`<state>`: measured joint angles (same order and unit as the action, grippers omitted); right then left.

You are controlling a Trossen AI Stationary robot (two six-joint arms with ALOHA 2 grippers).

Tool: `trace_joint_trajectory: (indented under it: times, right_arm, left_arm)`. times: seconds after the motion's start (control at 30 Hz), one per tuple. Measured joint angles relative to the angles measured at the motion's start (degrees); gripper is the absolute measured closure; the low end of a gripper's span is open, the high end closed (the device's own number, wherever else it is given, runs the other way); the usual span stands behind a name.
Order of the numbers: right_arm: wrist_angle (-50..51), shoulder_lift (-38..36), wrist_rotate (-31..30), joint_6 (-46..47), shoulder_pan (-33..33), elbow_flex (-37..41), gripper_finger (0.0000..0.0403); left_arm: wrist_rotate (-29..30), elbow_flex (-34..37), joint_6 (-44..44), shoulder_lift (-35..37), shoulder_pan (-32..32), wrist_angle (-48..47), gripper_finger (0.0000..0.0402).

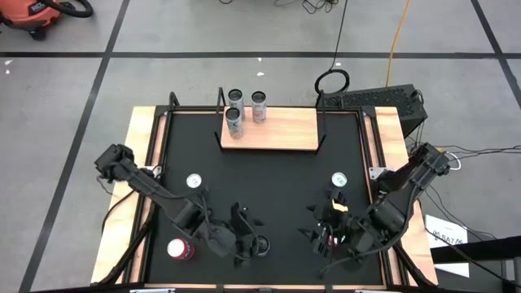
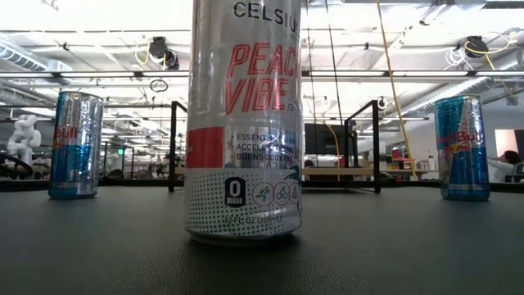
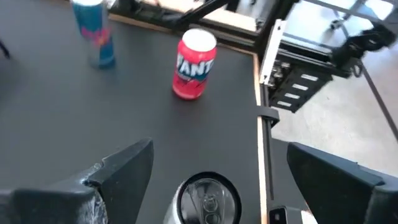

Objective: Place canned beverage on shelf
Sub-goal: Put the white-pink soda can on the shelf aligned with the other white-pink soda can

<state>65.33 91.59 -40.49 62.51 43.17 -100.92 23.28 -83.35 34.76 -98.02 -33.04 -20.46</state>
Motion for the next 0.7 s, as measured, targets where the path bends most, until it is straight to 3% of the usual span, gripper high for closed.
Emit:
trace_joint_trajectory:
  times: [0.2,0.7]
  right_arm:
    - [1.2,0.0,0.0,0.9,1.1,0.0,0.0094]
    - [1.4,0.1,-0.3,5.2,3.6,0.0,0.0094]
  left_arm:
    - [0.3,0.0,6.9,-2.8,-0.8,0.0,0.0034]
    - [2.2,-0.2,2.2,-7.4,-2.7,-2.3,0.0034]
